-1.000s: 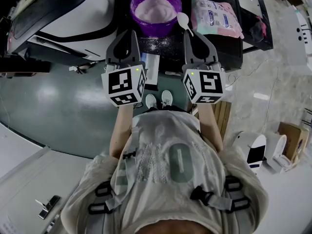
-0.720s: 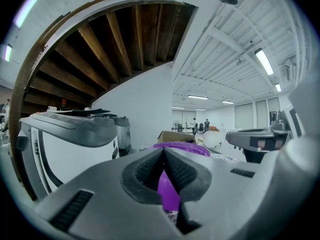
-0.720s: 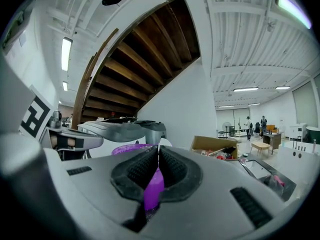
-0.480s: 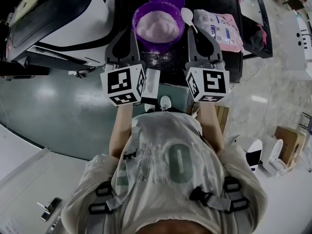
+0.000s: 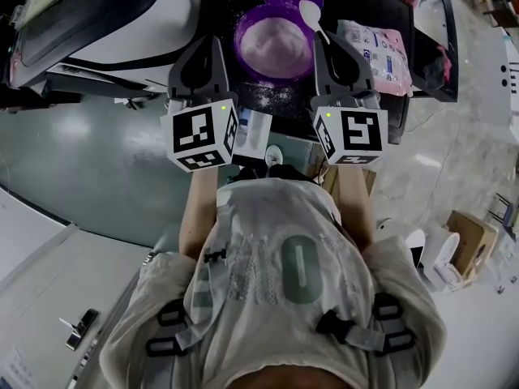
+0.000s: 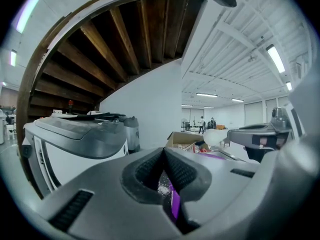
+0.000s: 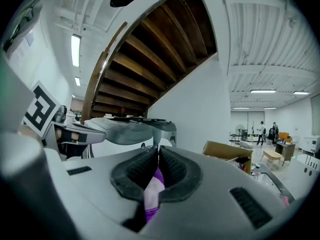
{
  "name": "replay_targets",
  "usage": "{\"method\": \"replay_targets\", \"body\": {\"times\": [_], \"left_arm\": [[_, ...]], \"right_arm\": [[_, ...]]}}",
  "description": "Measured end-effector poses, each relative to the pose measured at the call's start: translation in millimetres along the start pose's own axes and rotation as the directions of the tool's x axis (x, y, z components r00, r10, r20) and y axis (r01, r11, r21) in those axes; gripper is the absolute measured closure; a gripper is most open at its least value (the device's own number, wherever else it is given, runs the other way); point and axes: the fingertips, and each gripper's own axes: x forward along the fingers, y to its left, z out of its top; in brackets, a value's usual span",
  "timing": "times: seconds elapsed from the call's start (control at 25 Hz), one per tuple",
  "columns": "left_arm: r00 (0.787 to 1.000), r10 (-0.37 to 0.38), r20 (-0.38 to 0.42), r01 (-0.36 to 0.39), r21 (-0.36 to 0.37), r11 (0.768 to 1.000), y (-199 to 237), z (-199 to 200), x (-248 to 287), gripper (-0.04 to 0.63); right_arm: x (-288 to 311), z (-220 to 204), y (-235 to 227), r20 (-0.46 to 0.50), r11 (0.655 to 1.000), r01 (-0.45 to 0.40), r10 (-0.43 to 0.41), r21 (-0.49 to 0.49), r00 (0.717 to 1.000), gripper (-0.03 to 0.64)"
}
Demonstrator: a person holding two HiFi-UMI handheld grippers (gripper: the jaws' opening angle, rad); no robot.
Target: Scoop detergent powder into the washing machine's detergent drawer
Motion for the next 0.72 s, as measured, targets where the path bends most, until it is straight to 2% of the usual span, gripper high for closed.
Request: {"method": "replay_targets", "body": {"times": [0.16,0.24,0.4,0.56,0.72], "left_arm": [[1.000,0.006,-0.005,-0.006,0.000,1.000,4.2,-2.1,3.2,0.575],[1.000,0.005,0.000,-0.005,0.000,1.000,5.4,-3.3,4.7,0.575],[1.000,0.009,0.009,-0.009,0.000,1.000,6.4,-9.1,3.6,0.575],[1.000,0.030,-0.008,-0.030,-0.007,1.000,15.7,-15.9,1.1,0.575],[0.998,0.059,-0.031,-0.059,-0.029,0.998,24.9,-26.9,-4.1,0.575]], "right_arm": [[11.4,-4.4,14.5,-0.055,0.993,-0.104,0.101,-0.052,0.993,0.606],[19.3,-11.9,23.3,-0.121,0.977,-0.181,0.168,-0.109,0.978,0.606],[35.0,-39.3,33.4,-0.317,0.925,-0.322,0.249,-0.201,0.915,0.606],[50.9,-62.1,40.3,-0.469,0.890,-0.399,0.262,-0.221,0.843,0.606],[55.8,-74.6,42.9,-0.557,0.865,-0.438,0.244,-0.246,0.794,0.606]]}}
